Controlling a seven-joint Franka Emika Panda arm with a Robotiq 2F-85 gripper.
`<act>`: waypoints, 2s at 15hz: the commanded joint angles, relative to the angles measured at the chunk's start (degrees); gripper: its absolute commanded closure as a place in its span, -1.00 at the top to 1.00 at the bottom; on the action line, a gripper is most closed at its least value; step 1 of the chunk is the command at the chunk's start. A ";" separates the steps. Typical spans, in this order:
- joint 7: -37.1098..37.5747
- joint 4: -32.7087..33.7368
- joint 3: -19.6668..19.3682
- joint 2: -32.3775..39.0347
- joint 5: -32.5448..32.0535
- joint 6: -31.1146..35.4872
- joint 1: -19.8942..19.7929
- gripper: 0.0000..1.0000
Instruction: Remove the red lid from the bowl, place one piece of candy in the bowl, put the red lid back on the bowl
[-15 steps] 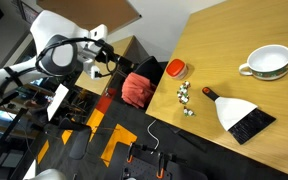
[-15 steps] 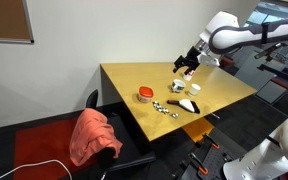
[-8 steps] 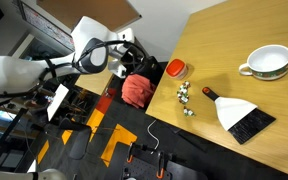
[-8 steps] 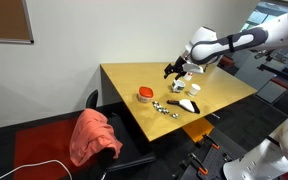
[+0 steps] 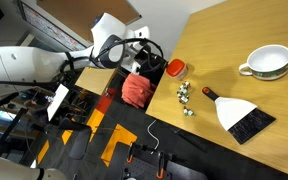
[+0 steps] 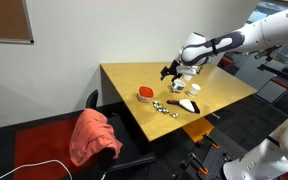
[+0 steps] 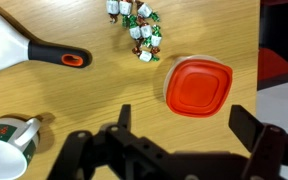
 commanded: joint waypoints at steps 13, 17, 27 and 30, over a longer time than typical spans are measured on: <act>-2.50 5.67 0.62 8.64 5.74 1.76 -0.87 1.00; -1.59 8.83 0.18 12.13 5.35 0.72 -0.68 1.00; -2.00 14.32 0.21 18.56 5.58 0.10 -2.06 0.40; -3.06 15.85 0.99 20.09 6.25 0.19 -3.09 0.32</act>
